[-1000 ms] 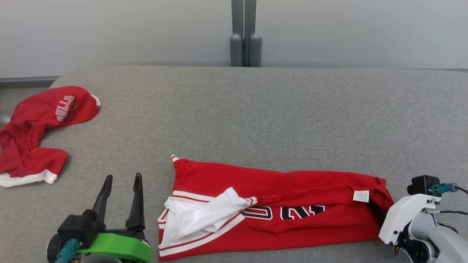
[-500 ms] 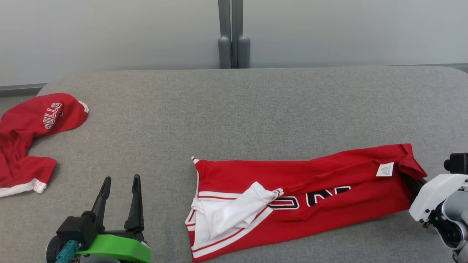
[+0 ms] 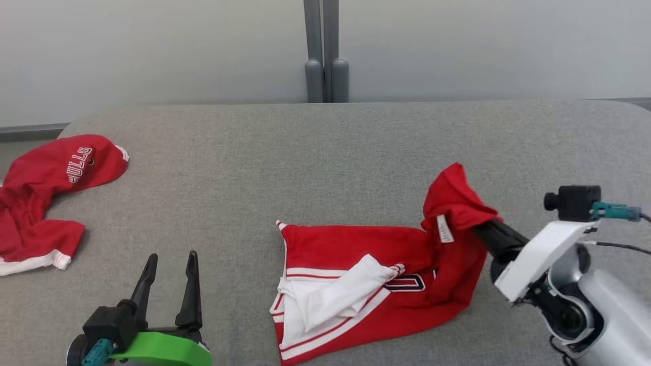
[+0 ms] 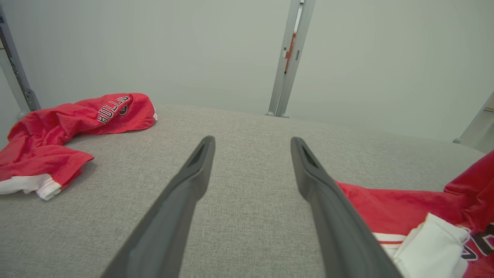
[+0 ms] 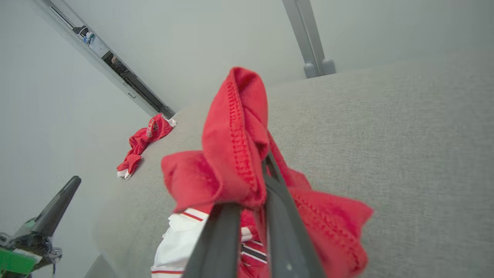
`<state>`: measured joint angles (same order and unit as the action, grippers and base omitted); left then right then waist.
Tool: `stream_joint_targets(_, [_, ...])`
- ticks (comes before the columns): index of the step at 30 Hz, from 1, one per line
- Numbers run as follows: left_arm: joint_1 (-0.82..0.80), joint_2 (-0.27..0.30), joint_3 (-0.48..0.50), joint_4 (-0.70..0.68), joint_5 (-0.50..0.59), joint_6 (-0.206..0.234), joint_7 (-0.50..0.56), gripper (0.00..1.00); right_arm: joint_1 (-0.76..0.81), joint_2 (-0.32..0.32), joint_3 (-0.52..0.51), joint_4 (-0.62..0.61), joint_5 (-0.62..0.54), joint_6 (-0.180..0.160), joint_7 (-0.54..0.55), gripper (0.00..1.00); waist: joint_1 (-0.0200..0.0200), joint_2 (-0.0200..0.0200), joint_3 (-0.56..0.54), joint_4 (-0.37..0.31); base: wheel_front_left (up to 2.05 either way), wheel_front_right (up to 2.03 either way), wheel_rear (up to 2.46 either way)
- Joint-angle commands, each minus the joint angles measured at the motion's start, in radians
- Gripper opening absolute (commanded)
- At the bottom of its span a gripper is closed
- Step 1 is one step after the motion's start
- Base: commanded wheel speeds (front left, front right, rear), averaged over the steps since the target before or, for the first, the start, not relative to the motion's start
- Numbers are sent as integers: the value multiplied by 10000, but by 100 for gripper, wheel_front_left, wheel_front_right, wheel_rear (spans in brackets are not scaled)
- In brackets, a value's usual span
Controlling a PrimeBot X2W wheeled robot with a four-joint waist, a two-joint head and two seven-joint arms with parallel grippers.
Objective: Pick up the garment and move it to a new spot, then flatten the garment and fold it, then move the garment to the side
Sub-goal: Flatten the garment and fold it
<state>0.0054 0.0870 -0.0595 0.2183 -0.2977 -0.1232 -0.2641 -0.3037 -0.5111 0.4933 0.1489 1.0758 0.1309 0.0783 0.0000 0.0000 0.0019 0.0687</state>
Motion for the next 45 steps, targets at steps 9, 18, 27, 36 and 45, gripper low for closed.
stream_joint_targets(9, [-325,-58,-148,256,24,-61,-1,100,-169,2037,206,983,567,-2,165,0,0,0,334,1393,0,0,0])
stream_joint_targets(18, [-435,-175,-185,432,-77,-66,-1,100,-669,3552,893,2890,634,-1,22,0,0,0,448,2133,0,0,0])
stream_joint_targets(27, [-493,-243,-10,340,-74,-80,-1,100,-1163,3960,1805,3831,803,-1,-614,100,0,0,495,1993,0,0,0])
stream_joint_targets(36, [-209,-261,205,283,13,-81,-1,100,-1104,2723,2029,1896,1515,-2,-1436,100,0,0,221,1443,0,0,0])
stream_joint_targets(45, [74,-305,345,144,23,-81,-1,100,-372,78,640,697,687,-2,-2978,100,0,0,-30,1033,0,0,0])
